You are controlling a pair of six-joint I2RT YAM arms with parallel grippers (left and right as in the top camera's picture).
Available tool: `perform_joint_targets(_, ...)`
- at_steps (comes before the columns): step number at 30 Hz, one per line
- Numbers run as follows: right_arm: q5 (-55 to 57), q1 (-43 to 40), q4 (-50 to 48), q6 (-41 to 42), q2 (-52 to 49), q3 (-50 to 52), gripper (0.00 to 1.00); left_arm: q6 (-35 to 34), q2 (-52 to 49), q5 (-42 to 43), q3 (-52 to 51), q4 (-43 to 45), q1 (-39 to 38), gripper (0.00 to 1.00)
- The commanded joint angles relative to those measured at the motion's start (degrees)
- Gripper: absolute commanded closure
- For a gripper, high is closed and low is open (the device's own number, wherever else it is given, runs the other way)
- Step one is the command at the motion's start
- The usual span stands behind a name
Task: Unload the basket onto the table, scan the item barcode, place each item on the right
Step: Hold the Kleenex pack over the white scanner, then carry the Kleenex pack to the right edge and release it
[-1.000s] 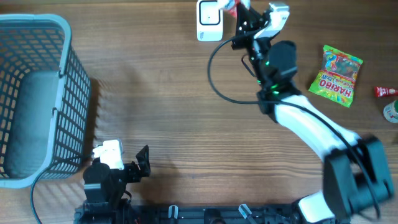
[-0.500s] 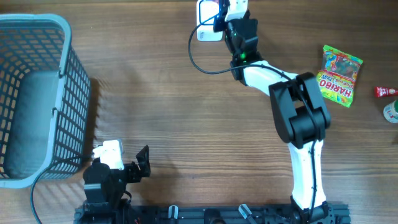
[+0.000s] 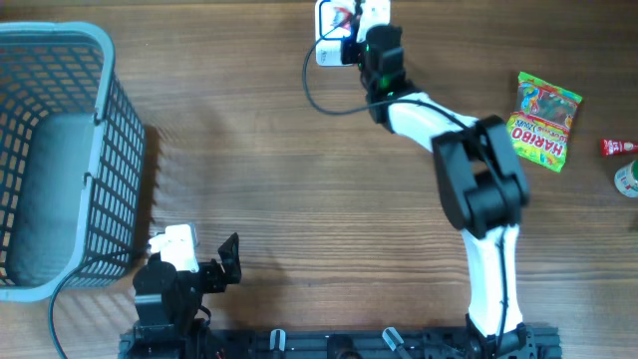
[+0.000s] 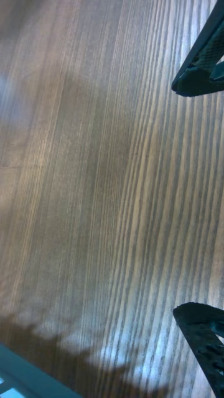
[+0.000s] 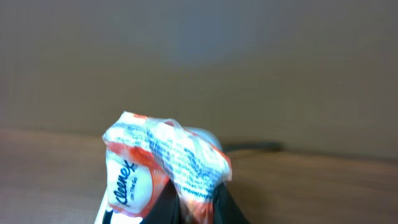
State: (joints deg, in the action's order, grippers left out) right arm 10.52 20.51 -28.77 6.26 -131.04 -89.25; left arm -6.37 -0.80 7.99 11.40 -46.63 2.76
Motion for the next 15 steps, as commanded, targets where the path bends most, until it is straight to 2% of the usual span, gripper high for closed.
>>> perform_joint_targets(1, 27.4, -1.9, 11.0, -7.7, 16.7, -1.5, 0.96, -0.3, 0.4, -0.1, -0.6, 0.1, 0.2, 0.0)
perform_joint_targets(4, 44.9, -8.6, 19.1, -12.5, 21.3, -1.5, 0.96, -0.3, 0.4, -0.2, -0.6, 0.1, 0.2, 0.0)
perform_joint_targets(6, 47.9, -17.7, 27.7, -11.8, 21.3, -1.2, 0.96, -0.3, 0.4, -0.1, -0.6, 0.1, 0.2, 0.0)
perform_joint_targets(7, 47.7, -21.6, 31.9, -8.7, 20.9, -0.8, 0.95, -0.3, 0.4, -0.1, -0.6, 0.1, 0.2, 0.0)
perform_joint_targets(9, 42.5, -29.9, 40.3, 3.0, 19.7, 0.6, 0.96, -0.3, 0.4, -0.2, -0.6, 0.1, 0.2, 0.0)
perform_joint_targets(10, 35.1, -34.3, 44.1, 7.5, 18.3, 1.2, 0.96, -0.3, 0.4, -0.2, -0.6, 0.1, 0.2, 0.0)
perform_joint_targets(13, 14.8, -42.7, 47.2, 8.9, 12.5, 1.7, 0.96, -0.3, 0.4, -0.1, -0.6, 0.1, 0.2, 0.0)
perform_joint_targets(15, 12.5, -43.5, 47.6, 8.9, 9.7, 1.7, 0.96, -0.3, 0.4, -0.2, -0.6, 0.1, 0.2, 0.0)
